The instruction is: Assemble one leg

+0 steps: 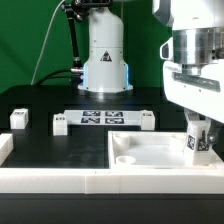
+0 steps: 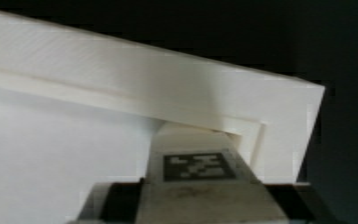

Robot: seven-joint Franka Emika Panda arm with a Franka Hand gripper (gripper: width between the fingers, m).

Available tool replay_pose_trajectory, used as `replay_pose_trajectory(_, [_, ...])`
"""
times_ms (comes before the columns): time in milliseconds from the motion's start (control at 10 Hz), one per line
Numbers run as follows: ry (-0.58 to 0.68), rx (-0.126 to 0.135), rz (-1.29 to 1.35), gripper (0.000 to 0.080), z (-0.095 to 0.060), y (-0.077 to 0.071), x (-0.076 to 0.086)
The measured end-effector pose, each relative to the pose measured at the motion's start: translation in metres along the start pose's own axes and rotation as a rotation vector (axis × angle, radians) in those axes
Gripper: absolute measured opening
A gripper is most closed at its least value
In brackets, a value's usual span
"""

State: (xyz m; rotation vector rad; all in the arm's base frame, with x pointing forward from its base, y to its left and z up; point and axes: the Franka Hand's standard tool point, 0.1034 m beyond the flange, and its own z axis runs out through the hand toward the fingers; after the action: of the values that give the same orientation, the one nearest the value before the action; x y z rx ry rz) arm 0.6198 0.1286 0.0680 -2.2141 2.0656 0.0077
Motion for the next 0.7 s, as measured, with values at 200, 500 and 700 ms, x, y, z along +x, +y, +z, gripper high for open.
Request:
replay_pose_trajectory(200, [-0.008,0.002,0.159,0.0294,0.0003,-0.0001,-0.0004])
replay_pose_trajectory(500, [-0.008,0.001,0.081,0.0517,0.0003,0.0,-0.0004])
replay_pose_trajectory(700, [-0.009,-0.005,-0.105,0.0621,0.0002,0.0007,-0.0003])
